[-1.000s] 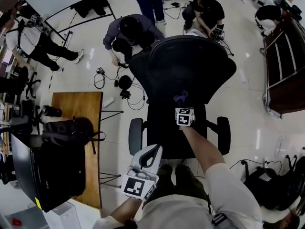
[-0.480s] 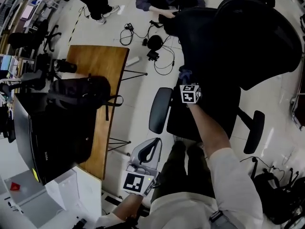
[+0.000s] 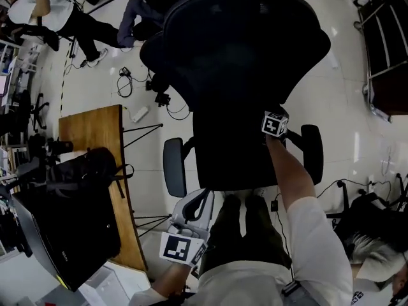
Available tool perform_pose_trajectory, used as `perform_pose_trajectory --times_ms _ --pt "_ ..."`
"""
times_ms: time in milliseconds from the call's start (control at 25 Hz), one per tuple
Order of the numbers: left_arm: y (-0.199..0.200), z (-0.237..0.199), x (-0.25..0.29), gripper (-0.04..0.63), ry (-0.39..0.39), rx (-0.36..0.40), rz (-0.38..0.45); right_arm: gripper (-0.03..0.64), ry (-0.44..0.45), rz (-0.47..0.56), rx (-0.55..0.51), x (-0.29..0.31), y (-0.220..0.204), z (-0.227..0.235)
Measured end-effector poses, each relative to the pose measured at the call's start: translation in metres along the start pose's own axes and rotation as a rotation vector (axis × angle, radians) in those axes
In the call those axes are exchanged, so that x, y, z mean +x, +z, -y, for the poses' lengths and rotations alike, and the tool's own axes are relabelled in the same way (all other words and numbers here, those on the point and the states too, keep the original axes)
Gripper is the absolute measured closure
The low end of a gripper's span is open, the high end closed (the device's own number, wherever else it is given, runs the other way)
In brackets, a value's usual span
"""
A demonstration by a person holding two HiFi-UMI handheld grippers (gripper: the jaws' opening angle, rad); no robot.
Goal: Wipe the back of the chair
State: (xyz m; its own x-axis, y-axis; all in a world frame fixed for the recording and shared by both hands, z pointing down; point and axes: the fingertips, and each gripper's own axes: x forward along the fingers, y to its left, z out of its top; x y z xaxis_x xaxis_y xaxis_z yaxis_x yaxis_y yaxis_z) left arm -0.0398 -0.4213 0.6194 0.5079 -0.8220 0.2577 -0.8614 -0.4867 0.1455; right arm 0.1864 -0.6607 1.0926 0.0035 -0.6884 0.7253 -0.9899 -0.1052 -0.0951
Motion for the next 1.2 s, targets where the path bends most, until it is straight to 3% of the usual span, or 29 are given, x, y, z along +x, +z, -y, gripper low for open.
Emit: perform_pose_trajectory --times_ms 120,280,320,400,520,720,920,1040,1200 --pt "-0.016 0.023 0.027 0.538 -0.045 0.012 -0.025 0.565 -0.046 0.005 0.038 0.008 0.002 0.045" --pt "-0.021 0.043 0.021 0.538 -0.045 -0.009 -0.200 0.565 0.028 0.049 0.039 -0.021 0.007 0.033" --pt "-0.008 0.047 0.012 0.538 -0.043 0.002 -0.162 0.565 0.054 0.068 0.046 -0.045 0.007 0.024" --pt "0.020 0.050 -0.018 0.538 -0.033 0.042 -0.009 0.566 0.107 0.148 0.038 -0.110 0.013 0.000" --pt "0.028 0.050 -0.097 0.538 -0.007 0.082 0.124 0.565 0.202 0.376 0.009 -0.218 0.024 -0.042" --pt "0.018 0.029 -0.219 0.538 0.058 0.136 0.294 0.565 0.271 0.789 -0.091 -0.485 0.066 -0.101" --pt "0.039 0.036 -0.280 0.538 0.089 0.203 0.428 0.565 0.460 1.099 -0.142 -0.734 0.088 -0.141" --pt "0.074 0.056 -0.299 0.538 0.092 0.276 0.513 0.563 0.479 1.183 -0.165 -0.817 0.087 -0.141" --pt "0.081 0.071 -0.306 0.538 0.082 0.323 0.539 0.563 0.528 1.138 -0.139 -0.844 0.066 -0.138"
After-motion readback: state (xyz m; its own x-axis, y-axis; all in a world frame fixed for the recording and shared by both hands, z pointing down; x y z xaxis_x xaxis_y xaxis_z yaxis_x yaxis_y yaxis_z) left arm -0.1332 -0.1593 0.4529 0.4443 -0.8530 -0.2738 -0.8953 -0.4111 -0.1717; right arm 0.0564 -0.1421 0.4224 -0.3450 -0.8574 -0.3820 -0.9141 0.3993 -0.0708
